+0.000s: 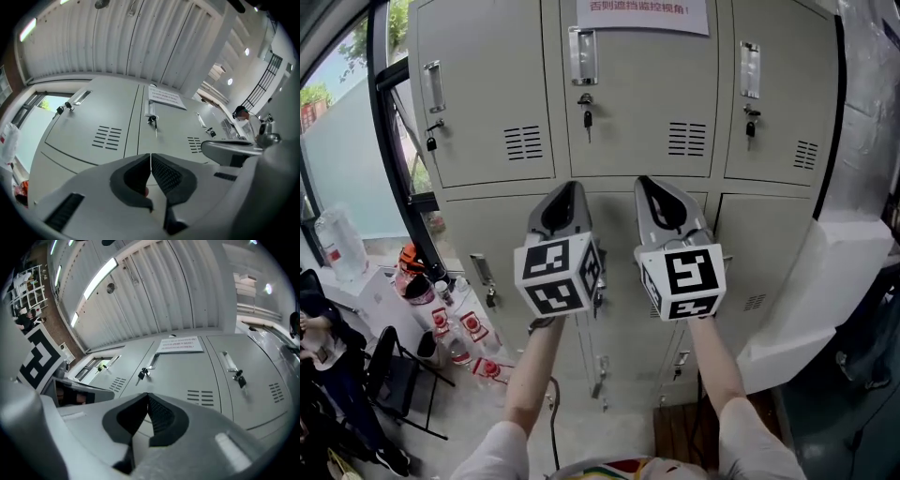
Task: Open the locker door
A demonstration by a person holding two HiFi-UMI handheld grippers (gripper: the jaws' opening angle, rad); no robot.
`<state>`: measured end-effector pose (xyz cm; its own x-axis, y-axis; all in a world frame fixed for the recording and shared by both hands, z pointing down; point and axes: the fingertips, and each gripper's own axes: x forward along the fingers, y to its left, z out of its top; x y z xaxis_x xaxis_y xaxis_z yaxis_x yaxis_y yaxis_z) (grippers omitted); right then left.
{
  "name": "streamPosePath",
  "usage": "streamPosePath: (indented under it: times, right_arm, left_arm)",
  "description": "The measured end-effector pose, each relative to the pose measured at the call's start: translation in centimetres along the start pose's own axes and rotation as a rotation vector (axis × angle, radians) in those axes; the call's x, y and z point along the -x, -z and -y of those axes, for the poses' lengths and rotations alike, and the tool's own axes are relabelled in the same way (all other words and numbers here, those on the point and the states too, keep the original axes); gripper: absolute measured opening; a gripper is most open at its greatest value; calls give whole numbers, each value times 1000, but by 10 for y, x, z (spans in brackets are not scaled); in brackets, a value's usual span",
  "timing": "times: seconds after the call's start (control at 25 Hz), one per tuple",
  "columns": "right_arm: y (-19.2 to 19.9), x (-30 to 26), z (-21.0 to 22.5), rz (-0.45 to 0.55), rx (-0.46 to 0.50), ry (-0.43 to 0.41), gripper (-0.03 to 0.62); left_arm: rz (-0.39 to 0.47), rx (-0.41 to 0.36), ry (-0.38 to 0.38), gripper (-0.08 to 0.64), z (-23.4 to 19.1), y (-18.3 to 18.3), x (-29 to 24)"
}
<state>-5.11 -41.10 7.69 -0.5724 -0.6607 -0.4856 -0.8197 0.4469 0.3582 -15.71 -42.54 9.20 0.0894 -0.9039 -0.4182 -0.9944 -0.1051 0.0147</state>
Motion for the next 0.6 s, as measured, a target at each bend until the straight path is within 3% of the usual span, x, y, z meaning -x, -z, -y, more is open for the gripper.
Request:
streamPosePath:
  times: [0.28,0.6]
  right_arm:
    - [-66,-44,13,105,53,10,2]
    - [-99,-83,22,124,43,-46,2]
  left_arm:
    - [71,-34,-28,17,-14,-69,-30]
    - [65,-89,-34,18,-25,-81,-35]
